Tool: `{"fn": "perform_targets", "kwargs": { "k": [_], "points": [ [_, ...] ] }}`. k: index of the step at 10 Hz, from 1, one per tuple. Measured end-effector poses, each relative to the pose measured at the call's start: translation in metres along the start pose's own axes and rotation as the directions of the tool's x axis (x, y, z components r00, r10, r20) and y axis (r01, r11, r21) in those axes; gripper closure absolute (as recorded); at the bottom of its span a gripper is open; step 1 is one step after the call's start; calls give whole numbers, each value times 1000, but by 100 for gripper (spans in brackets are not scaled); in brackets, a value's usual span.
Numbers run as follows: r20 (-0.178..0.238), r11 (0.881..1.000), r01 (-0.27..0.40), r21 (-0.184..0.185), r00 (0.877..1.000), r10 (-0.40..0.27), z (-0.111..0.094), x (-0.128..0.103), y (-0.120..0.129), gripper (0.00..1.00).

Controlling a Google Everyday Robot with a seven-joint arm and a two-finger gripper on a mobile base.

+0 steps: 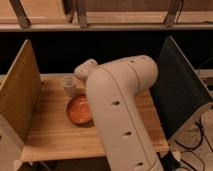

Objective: Drag the ceramic bowl in a circle

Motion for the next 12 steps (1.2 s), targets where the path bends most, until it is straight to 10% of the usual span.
{"fn": "perform_targets", "kwargs": {
  "k": [3, 6, 12],
  "points": [
    [-21, 998, 65, 28, 998, -64, -7, 6, -27, 47],
    [3, 1000, -10, -1, 1000, 10, -11, -27, -9, 21],
    [-42, 996, -67, 67, 997, 70, -15, -53, -9, 20]
  ]
}}
